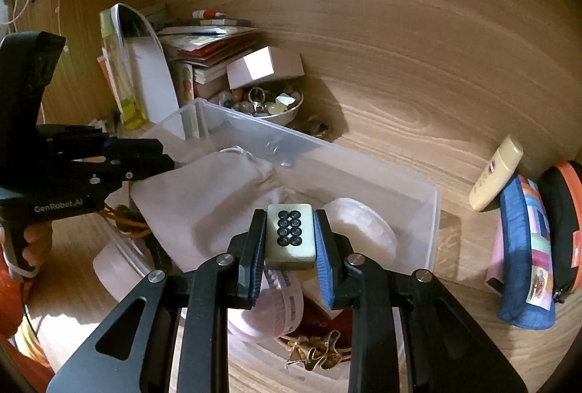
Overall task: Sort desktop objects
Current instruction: 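Lower the blue card pack and white tile into the clear box and release both, then grasp the white round tub with the left gripper while the right gripper grasps the black hair clip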
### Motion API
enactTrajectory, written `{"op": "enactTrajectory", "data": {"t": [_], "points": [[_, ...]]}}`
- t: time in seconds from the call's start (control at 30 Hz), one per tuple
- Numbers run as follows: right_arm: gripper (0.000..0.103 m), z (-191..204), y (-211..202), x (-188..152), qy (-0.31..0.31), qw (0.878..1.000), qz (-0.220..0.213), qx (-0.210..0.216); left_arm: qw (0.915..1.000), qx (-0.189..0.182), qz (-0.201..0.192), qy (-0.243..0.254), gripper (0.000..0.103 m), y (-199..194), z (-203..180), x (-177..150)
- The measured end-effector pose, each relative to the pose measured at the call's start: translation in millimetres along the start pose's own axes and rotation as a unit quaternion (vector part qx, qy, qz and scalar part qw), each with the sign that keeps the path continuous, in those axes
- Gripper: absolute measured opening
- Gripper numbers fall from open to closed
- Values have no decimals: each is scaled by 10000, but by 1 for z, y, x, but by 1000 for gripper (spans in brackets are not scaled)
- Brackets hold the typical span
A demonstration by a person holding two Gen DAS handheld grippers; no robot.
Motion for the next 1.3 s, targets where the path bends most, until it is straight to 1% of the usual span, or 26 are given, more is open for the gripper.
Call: {"op": "enactTrajectory", "data": {"t": [0.07, 0.13, 0.17, 0.2, 0.33, 0.4, 0.43, 0.47, 0.5, 0.53, 0.6, 0.7, 0.77, 0.83, 0.93, 1.07, 1.17, 1.3], "points": [[23, 2, 0, 0, -27, 10000, -5, -1, 10000, 1, 2, 7, 29, 0, 0, 0], [32, 2, 0, 1, -32, 10000, -24, -50, 10000, 29, -6, 16, 32, 0, 1, 0], [40, 2, -2, 1, -41, 9999, -46, -93, 10000, 41, -20, 22, 33, -1, 2, 0], [45, 2, -4, 2, -47, 9999, -84, -127, 10000, 26, -39, 30, 34, -3, 1, 1], [49, 4, -16, 8, -87, 9994, -268, -178, 9998, 84, -170, 88, 42, -11, -2, 4], [60, 5, -23, 10, -75, 9991, -338, -226, 9996, 108, -245, 113, 44, -17, -4, 5], [63, 6, -28, 11, -79, 9987, -404, -285, 9995, 114, -274, 118, 49, -20, -5, 5], [69, 6, -32, 12, -88, 9984, -450, -328, 9993, 123, -337, 108, 55, -25, -6, 6], [73, 6, -37, 13, -101, 9979, -505, -381, 9991, 143, -382, 103, 58, -29, -6, 6], [75, 6, -44, 13, -123, 9972, -576, -454, 9989, 171, -431, 110, 62, -32, -7, 6], [79, 7, -53, 13, -145, 9963, -654, -535, 9982, 207, -545, 154, 62, -42, -10, 6], [83, 7, -67, 10, -144, 9952, -746, -610, 9972, 216, -689, 209, 65, -57, -15, 5], [84, 7, -78, 6, -124, 9946, -798, -656, 9961, 272, -804, 234, 72, -68, -18, 4], [84, 6, -87, 1, -94, 9940, -834, -701, 9953, 280, -889, 247, 76, -78, -20, 1], [84, 3, -99, -10, -49, 9933, -839, -789, 9950, 288, -919, 268, 77, -87, -22, -4], [85, -2, -114, -30, 55, 9926, -807, -902, 9950, 349, -901, 240, 90, -94, -20, -17], [85, -8, -124, -48, 155, 9918, -755, -1015, 9959, 370, -805, 162, 91, -96, -18, -30], [85, -15, -134, -72, 307, 9917, -600, -1093, 9983, 300, -493, 22, 91, -90, -16, -51]]}}
Point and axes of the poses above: each gripper's, at about its wrist camera, not at the fingertips, and y roughly the way its jaws point, z to its left, x to its top, the point moved 9 cm from there along y, roughly the way its jaws point, and after that the axes turned 8 degrees about x, right-handed, at the moved point
